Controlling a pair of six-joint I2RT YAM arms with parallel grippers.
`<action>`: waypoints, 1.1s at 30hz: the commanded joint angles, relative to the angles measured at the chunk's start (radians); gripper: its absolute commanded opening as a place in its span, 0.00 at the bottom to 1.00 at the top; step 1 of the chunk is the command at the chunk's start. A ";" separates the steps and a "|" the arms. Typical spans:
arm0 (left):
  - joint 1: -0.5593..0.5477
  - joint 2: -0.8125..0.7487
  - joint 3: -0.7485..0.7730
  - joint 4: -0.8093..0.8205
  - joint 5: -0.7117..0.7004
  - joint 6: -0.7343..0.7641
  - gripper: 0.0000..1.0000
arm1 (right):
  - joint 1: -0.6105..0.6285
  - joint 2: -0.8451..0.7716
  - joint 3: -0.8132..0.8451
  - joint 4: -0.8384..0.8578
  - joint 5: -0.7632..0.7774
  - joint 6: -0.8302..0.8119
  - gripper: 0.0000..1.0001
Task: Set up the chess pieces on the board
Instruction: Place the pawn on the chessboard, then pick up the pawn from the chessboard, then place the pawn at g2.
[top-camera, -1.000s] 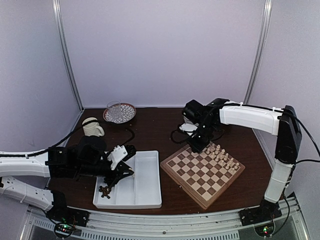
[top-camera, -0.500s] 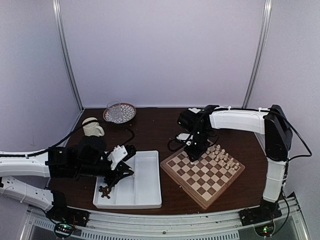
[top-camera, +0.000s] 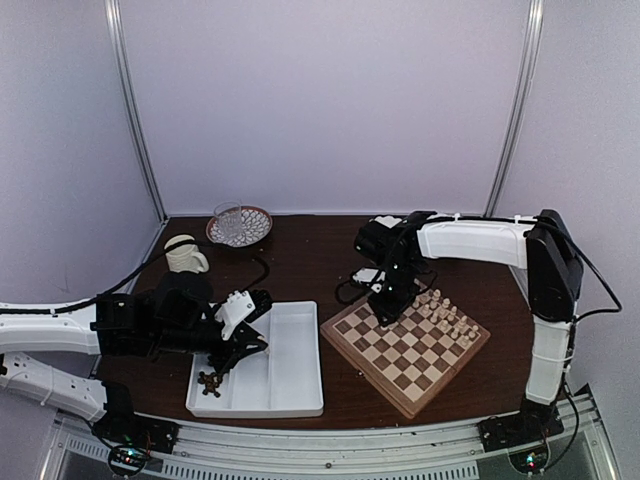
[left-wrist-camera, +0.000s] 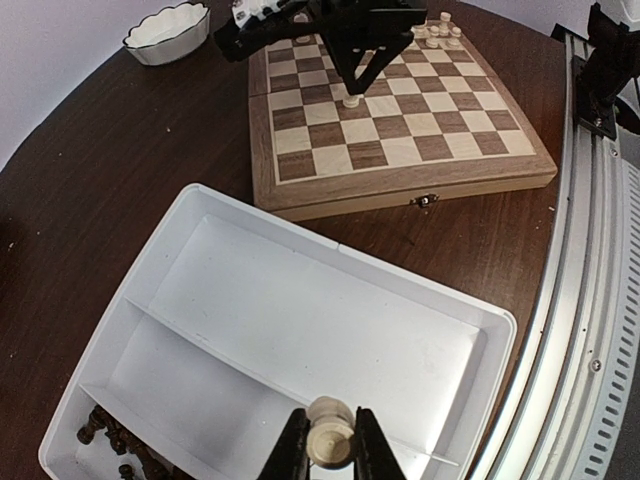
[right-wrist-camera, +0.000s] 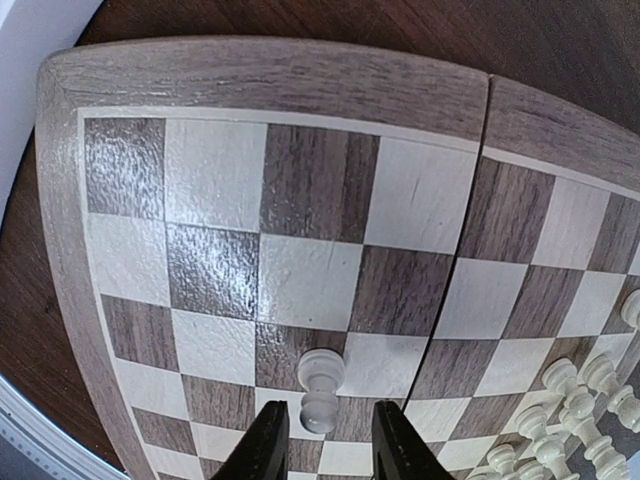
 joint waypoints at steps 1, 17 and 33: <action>0.002 -0.013 0.009 0.025 0.004 0.009 0.06 | 0.004 0.026 0.022 -0.021 0.003 -0.008 0.31; 0.002 -0.019 0.008 0.026 0.012 0.009 0.06 | -0.004 -0.067 -0.010 0.047 0.072 0.023 0.15; 0.003 -0.016 0.008 0.027 0.011 0.010 0.06 | -0.115 -0.067 -0.018 0.089 0.210 0.123 0.14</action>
